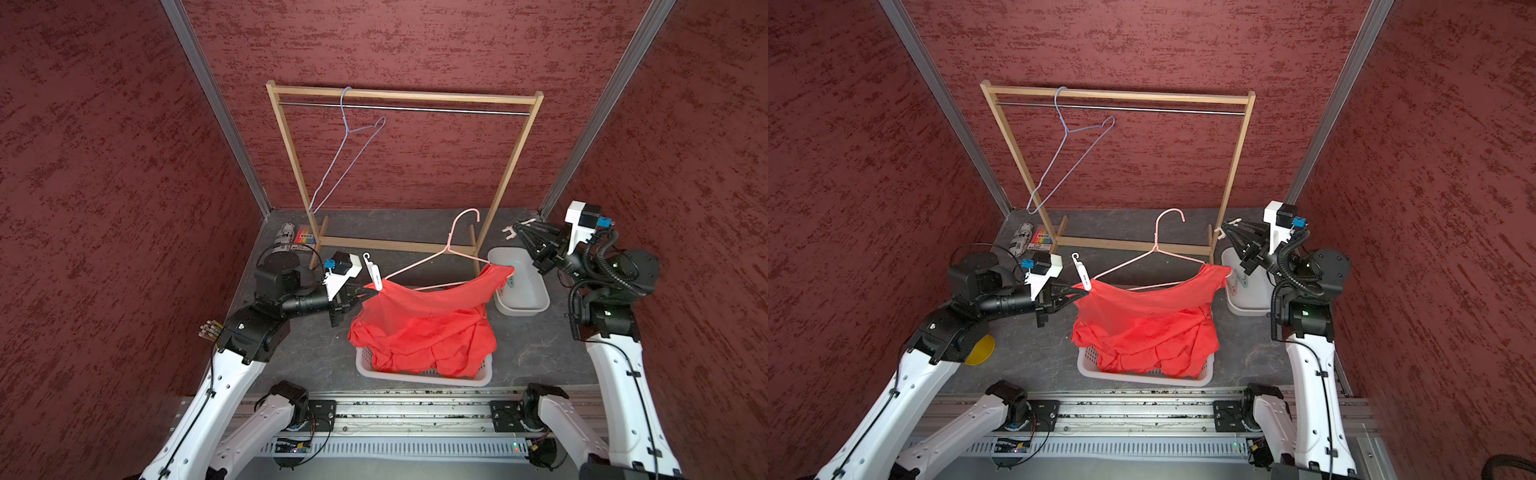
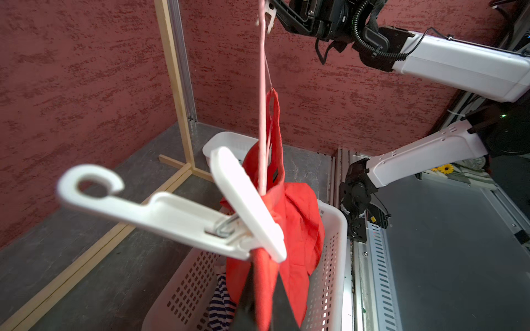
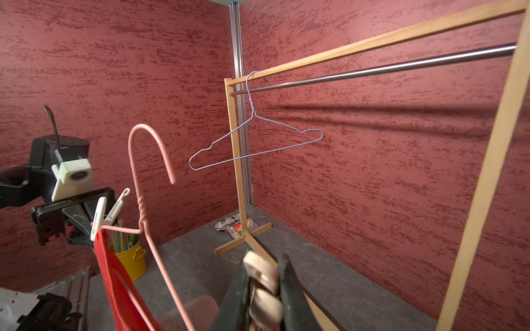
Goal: Remove the clothespins securing tank tops to the hanger
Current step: Remove the clothespin from the hanger, then place the clothespin in the storage box.
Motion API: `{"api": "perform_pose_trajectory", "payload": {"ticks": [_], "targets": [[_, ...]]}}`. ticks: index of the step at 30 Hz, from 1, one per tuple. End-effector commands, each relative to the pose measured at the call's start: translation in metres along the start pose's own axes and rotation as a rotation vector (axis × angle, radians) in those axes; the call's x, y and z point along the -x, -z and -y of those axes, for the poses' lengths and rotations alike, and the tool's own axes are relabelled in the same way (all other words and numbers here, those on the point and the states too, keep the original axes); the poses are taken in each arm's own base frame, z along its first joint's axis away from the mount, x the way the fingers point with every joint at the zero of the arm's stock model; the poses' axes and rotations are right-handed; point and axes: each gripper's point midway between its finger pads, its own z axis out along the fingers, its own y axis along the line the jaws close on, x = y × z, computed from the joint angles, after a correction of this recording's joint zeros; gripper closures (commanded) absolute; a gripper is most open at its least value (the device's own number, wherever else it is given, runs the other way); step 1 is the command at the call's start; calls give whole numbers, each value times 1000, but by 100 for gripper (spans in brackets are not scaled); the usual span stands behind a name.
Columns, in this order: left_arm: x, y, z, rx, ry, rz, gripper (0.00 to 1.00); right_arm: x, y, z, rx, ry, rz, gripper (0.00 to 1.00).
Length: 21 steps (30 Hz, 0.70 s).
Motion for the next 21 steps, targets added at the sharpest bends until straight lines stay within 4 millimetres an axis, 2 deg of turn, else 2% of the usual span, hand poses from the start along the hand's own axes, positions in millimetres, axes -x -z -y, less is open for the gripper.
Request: {"api": "perform_pose_trajectory", "payload": {"ticks": [1,7,9,12,21], "targets": [[9,8,1,40,-66,35,100,1,1,23,-136,7,-15,100],[7,6,-5,69,-56,30,100,-24,10,89,-440,-56,-68,100],[6,5,-7,74,-53,25,100,-39,22,121,-607,-93,-97,100],[7,4,-9,75,-55,28,100,-66,40,155,-791,-146,-155,100],[5,2,-13,92,-33,25,100,-138,62,195,-980,-245,-294,100]]}}
